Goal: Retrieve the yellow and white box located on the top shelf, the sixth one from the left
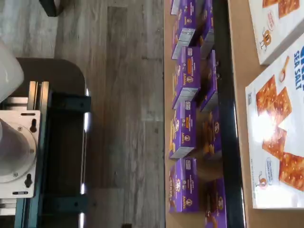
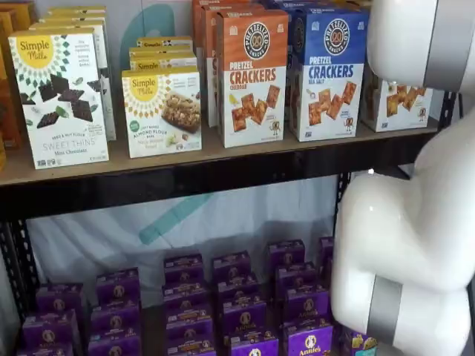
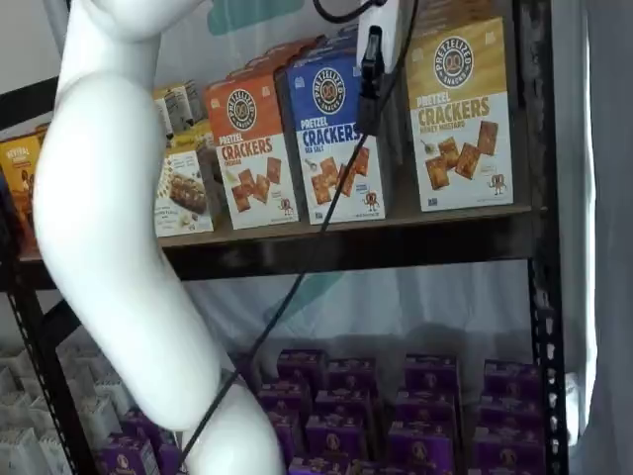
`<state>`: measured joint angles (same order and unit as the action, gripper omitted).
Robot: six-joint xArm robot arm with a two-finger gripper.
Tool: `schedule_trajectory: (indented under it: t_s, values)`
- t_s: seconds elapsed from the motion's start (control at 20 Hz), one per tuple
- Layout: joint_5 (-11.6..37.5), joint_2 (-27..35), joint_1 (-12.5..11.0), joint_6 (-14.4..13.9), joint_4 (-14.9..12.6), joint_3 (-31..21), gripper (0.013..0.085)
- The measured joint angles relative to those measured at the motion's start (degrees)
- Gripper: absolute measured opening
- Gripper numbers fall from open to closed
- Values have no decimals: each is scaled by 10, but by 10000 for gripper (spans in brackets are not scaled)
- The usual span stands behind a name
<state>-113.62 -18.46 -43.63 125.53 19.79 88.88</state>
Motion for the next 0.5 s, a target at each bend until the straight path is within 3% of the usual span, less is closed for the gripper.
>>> schedule_trajectory:
  t_s: [0.1, 0.2, 0.4, 0.5]
  values:
    - [9, -9, 22, 0, -43, -5, 850]
    - [16, -19, 27, -1, -57, -15, 850]
    - [30, -34, 24, 1, -49, -33, 850]
    - [34, -39, 12, 2, -25, -38, 850]
